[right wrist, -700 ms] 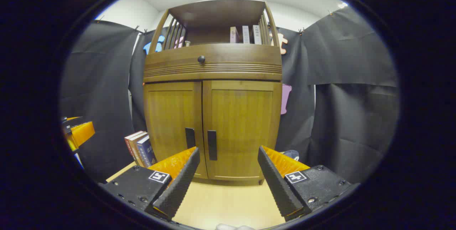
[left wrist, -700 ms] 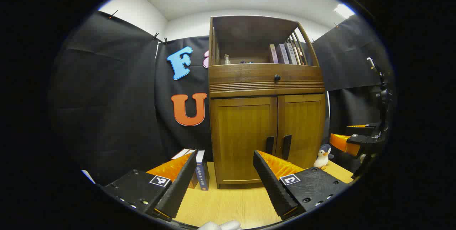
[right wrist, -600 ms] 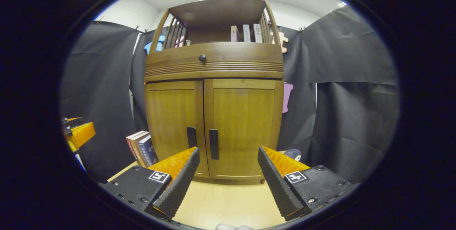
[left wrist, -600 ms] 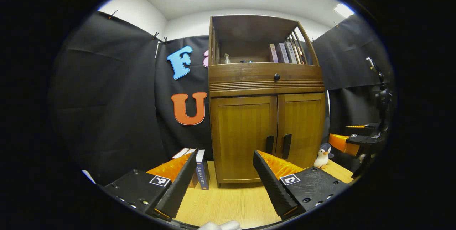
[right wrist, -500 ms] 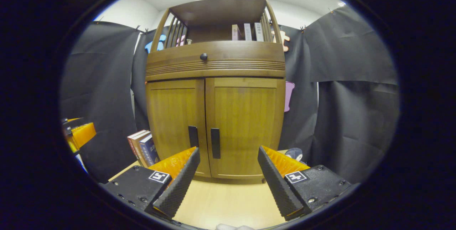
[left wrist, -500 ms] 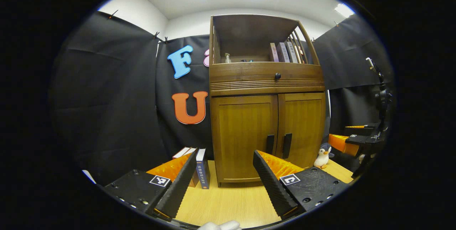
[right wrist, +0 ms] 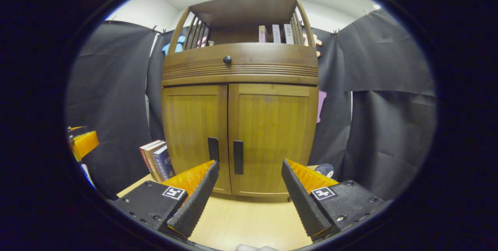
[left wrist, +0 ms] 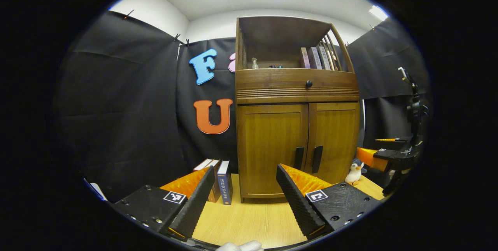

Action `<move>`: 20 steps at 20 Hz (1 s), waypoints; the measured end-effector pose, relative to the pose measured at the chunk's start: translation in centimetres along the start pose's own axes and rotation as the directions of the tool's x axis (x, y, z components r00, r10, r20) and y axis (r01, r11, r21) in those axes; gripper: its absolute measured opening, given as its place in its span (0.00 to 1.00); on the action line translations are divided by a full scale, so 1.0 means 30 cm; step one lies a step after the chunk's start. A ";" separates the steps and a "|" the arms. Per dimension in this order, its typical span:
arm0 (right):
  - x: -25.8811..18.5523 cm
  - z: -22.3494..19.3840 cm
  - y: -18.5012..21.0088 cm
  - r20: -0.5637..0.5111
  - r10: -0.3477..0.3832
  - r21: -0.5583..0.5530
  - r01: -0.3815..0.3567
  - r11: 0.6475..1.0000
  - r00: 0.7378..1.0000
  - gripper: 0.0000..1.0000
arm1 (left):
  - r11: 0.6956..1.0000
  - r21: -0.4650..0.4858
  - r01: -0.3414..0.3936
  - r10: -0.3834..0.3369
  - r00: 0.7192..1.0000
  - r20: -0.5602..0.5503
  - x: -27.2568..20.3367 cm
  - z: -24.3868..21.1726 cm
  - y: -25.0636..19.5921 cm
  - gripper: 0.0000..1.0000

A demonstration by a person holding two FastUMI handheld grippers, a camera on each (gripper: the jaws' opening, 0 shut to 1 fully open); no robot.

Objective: Open the right door of the double-door shoe cabinet with the right hand, and open the left door with the left hand.

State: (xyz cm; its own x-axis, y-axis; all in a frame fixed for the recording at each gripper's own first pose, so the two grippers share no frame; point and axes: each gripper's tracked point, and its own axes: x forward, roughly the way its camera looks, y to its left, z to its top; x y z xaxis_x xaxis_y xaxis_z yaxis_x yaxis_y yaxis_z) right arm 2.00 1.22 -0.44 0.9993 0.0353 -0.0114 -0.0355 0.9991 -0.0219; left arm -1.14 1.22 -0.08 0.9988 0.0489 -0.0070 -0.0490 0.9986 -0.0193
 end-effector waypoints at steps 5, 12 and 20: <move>0.135 0.014 -0.002 0.023 -0.020 -0.007 0.021 1.000 1.000 1.00 | 1.000 -0.012 0.023 -0.023 1.000 -0.006 -0.023 0.005 -0.010 0.96; 0.464 -0.041 0.051 -0.008 -0.035 -0.005 0.034 0.999 0.999 1.00 | 1.000 -0.005 -0.019 0.019 1.000 -0.025 -0.080 -0.009 0.035 0.96; 0.742 -0.161 0.127 -0.088 -0.014 -0.027 0.011 1.000 0.996 0.71 | 0.996 0.010 -0.091 0.091 0.994 -0.059 -0.143 -0.037 0.088 0.96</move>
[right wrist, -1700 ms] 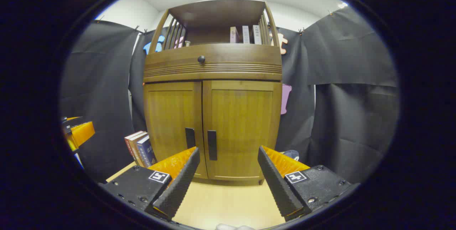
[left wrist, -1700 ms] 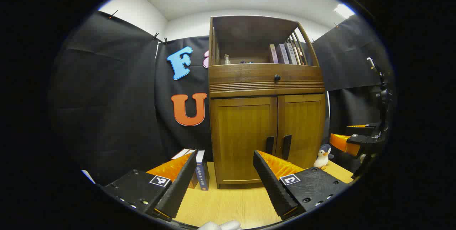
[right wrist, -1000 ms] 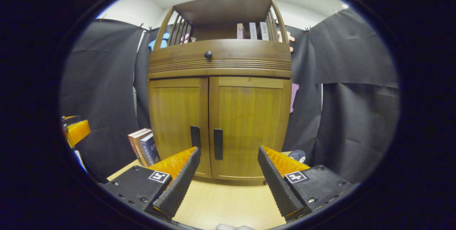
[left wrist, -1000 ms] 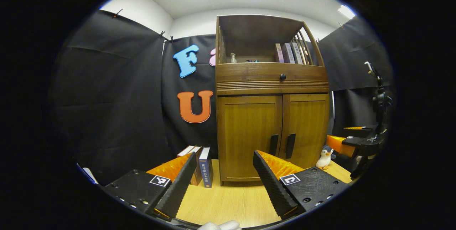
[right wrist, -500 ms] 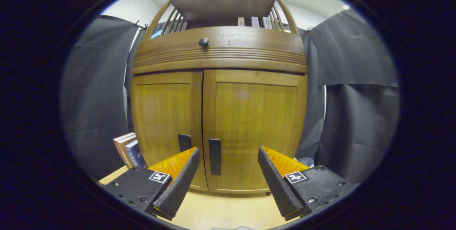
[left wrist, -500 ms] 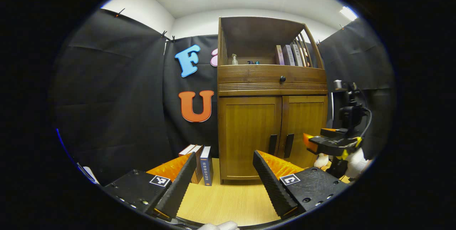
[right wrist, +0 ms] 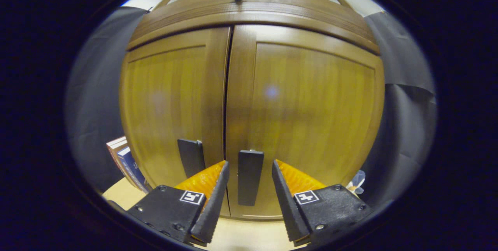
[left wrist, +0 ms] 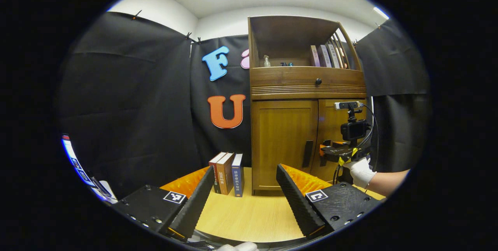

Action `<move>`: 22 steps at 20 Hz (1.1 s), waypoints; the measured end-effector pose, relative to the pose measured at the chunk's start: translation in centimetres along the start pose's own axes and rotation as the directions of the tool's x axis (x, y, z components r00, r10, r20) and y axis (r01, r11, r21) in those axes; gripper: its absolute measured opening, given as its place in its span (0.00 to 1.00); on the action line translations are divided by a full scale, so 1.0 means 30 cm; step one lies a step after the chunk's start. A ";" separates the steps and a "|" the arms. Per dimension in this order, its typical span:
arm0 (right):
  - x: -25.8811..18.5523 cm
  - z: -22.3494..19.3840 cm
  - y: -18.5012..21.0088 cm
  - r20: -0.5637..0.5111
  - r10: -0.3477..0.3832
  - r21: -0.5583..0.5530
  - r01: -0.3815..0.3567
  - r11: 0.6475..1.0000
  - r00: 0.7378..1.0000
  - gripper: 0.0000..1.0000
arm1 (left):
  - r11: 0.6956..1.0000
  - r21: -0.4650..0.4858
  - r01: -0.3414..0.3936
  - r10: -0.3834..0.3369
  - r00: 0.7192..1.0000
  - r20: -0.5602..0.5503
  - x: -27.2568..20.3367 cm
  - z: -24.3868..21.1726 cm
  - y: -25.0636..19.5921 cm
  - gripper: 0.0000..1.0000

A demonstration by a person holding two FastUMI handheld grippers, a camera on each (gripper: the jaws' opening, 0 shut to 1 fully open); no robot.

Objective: Open the right door of the double-door shoe cabinet with the right hand, and open the left door with the left hand.

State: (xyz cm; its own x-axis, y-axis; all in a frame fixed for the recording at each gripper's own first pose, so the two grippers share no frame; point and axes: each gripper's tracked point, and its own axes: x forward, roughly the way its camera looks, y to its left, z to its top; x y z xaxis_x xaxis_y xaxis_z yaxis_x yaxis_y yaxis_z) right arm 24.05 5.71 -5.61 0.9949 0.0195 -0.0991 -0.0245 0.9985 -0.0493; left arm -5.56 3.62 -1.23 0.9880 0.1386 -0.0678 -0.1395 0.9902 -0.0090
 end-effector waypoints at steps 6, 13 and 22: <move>0.053 -0.017 -0.012 -0.001 -0.027 0.012 0.027 1.000 1.000 0.37 | 0.999 0.016 -0.038 0.038 0.999 -0.012 -0.034 -0.010 0.032 0.96; 0.006 -0.034 -0.017 -0.030 0.042 -0.022 -0.042 0.999 0.999 0.29 | 1.000 0.003 -0.027 0.027 1.000 -0.012 -0.053 -0.018 0.024 0.96; -0.248 -0.092 -0.076 -0.054 0.130 -0.019 -0.131 0.991 0.990 0.25 | 0.999 0.019 0.050 -0.050 0.999 -0.004 -0.051 -0.047 -0.027 0.96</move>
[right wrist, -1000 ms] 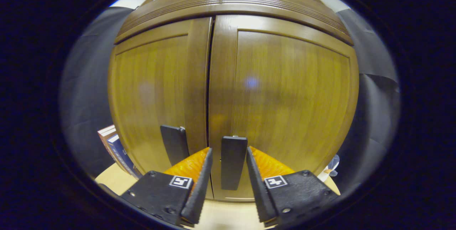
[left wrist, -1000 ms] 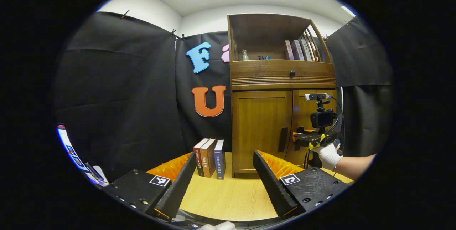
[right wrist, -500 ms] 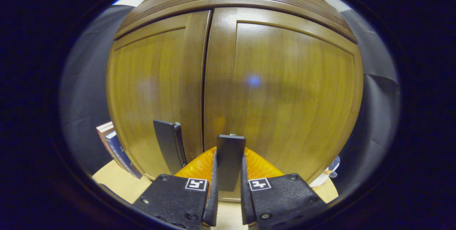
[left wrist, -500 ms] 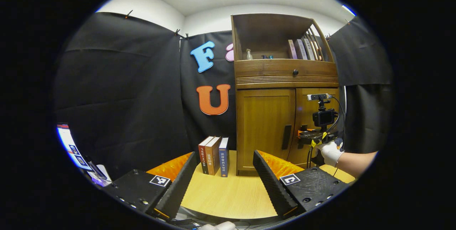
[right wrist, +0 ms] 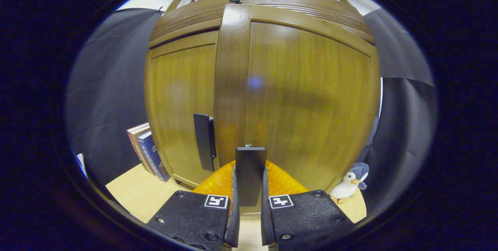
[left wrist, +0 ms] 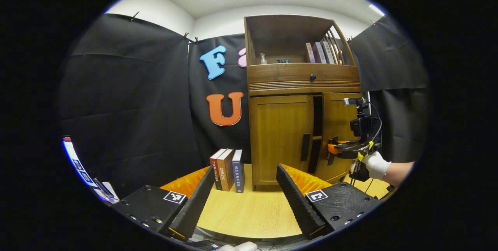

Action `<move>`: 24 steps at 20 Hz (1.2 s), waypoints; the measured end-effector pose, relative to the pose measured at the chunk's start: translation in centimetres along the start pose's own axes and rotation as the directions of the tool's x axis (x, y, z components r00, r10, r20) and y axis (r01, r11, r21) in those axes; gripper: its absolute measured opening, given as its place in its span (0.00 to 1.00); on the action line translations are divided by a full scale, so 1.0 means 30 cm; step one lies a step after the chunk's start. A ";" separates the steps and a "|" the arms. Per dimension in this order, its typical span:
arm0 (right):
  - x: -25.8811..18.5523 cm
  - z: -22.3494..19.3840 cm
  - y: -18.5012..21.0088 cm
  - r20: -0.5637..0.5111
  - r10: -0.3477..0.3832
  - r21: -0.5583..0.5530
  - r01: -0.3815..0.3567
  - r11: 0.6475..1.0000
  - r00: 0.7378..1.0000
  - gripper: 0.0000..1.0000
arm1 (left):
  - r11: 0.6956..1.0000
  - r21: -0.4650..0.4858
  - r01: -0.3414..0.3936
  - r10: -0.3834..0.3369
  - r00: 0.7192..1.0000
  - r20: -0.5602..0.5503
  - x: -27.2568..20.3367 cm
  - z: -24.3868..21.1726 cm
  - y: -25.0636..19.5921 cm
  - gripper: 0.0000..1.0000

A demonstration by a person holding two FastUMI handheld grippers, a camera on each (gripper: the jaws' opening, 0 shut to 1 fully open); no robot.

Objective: Open the right door of the double-door shoe cabinet with the right hand, and open the left door with the left hand.

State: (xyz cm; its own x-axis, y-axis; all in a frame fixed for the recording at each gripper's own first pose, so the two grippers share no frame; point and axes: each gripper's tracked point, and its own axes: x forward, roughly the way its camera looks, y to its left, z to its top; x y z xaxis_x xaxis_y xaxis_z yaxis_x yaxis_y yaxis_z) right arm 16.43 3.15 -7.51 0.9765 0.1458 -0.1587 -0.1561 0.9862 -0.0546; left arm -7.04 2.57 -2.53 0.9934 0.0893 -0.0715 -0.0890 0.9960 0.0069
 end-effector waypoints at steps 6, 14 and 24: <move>-0.194 -0.067 -0.077 -0.021 -0.004 0.032 0.005 0.999 1.000 0.25 | 0.996 0.000 0.093 -0.093 0.996 0.010 0.022 0.004 -0.090 0.96; -0.386 -0.131 -0.238 -0.041 -0.047 0.124 0.051 0.991 0.998 0.23 | 0.975 -0.008 0.223 -0.223 0.975 0.010 0.048 0.006 -0.237 0.96; -0.534 -0.179 -0.494 -0.048 -0.074 0.149 0.081 0.986 0.996 0.05 | 0.946 -0.006 0.324 -0.323 0.945 0.042 0.079 0.011 -0.500 0.96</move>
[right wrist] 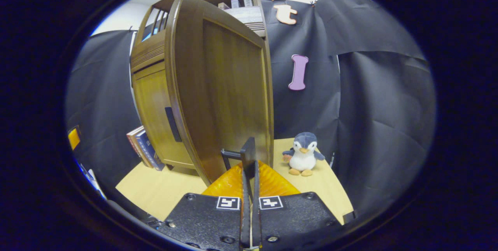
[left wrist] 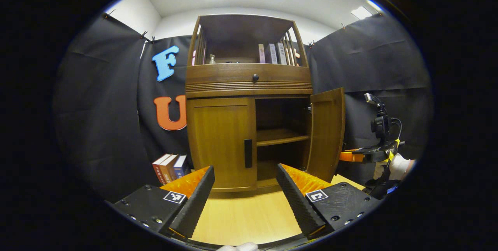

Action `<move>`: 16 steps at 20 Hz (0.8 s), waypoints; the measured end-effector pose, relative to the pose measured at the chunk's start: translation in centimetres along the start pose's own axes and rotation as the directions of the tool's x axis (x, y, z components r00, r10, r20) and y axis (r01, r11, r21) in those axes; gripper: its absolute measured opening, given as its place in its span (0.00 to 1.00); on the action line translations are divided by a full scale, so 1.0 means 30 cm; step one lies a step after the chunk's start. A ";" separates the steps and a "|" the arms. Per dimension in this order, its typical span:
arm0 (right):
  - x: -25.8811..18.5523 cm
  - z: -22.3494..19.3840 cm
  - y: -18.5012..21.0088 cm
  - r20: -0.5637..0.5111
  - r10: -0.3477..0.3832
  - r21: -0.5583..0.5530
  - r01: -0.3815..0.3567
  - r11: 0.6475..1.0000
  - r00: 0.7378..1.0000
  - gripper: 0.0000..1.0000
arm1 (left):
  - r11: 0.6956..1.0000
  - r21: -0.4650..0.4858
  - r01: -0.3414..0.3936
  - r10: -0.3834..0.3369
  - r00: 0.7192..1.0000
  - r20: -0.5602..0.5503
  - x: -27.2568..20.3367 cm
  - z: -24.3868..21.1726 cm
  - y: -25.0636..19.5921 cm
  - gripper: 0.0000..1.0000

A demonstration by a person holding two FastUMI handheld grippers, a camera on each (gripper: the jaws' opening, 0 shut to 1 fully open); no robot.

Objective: Open the right door of the double-door shoe cabinet with the right hand, and open the left door with the left hand.

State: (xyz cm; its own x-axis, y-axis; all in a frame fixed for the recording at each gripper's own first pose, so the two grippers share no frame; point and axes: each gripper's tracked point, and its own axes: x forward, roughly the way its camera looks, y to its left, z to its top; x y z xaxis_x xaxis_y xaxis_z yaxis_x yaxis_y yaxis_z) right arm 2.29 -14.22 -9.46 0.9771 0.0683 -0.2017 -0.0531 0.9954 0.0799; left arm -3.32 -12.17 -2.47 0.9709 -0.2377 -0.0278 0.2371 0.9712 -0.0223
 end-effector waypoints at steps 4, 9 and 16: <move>-0.008 0.005 -0.054 -0.016 0.090 -0.045 -0.091 0.995 0.996 0.05 | 0.999 -0.011 -0.050 0.050 0.999 0.007 0.029 0.032 -0.117 0.96; -0.018 0.019 -0.146 -0.037 0.207 -0.081 -0.209 0.975 0.978 0.05 | 0.991 -0.020 -0.134 0.134 0.991 0.004 0.034 0.048 -0.278 0.96; 0.004 0.023 -0.261 -0.039 0.330 -0.114 -0.333 0.936 0.943 0.05 | 0.971 0.002 -0.239 0.239 0.971 -0.021 -0.011 0.053 -0.449 0.96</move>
State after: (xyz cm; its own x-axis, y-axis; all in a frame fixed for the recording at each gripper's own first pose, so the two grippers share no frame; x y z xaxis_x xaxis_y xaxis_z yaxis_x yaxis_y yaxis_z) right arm 2.96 -22.07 -9.43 0.8958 0.3959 -0.2021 -0.3983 0.9168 0.0305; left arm -6.77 -25.16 -0.57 0.9986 0.0011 -0.0537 -0.0018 0.9999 -0.0126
